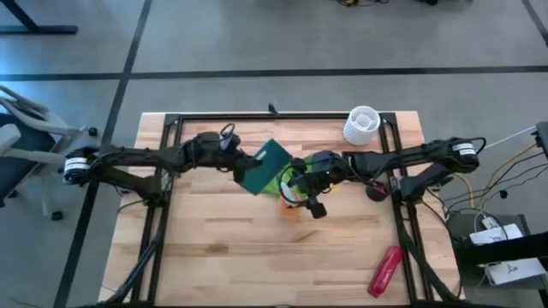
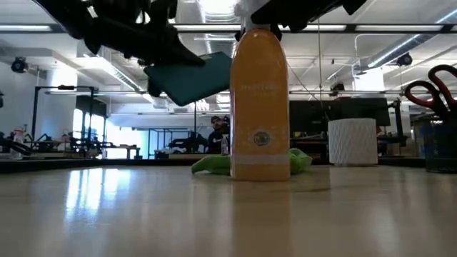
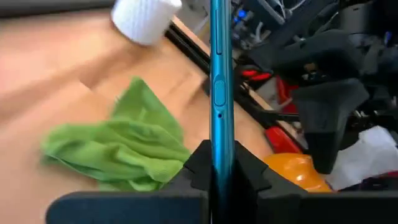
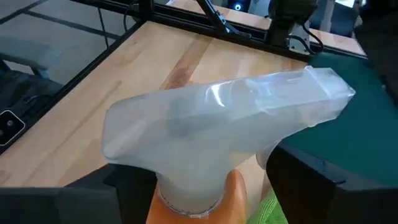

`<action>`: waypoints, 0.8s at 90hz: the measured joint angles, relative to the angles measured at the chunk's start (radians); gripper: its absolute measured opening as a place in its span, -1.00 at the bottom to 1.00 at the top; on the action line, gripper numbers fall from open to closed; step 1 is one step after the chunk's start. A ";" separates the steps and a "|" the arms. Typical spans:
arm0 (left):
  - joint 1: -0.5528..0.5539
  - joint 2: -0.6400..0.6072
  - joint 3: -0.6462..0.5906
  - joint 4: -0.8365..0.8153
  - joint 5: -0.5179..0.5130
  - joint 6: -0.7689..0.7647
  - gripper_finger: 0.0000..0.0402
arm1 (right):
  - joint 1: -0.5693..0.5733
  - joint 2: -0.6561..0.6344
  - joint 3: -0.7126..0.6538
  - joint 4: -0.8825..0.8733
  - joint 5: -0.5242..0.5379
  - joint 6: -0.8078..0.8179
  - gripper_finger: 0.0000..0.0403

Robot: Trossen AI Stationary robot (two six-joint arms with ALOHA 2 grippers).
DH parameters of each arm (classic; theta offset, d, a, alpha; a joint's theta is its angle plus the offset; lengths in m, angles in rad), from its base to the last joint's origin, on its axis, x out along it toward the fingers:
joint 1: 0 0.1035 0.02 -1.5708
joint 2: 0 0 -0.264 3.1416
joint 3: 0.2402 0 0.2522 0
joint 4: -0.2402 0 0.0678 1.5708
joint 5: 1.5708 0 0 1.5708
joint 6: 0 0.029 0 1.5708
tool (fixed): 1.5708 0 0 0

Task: Apply microfiber cloth
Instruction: Spray the front and back of the tablet with the spray bottle

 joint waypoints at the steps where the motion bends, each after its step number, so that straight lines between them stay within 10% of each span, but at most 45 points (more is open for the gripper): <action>1: 0.000 0.008 0.000 0.010 0.003 -0.004 -0.97 | 0.000 0.000 0.000 0.000 0.000 0.000 0.29; 72: -0.019 0.092 -0.232 0.699 -0.212 -0.099 -0.97 | 0.001 0.000 0.000 -0.004 0.019 -0.006 0.14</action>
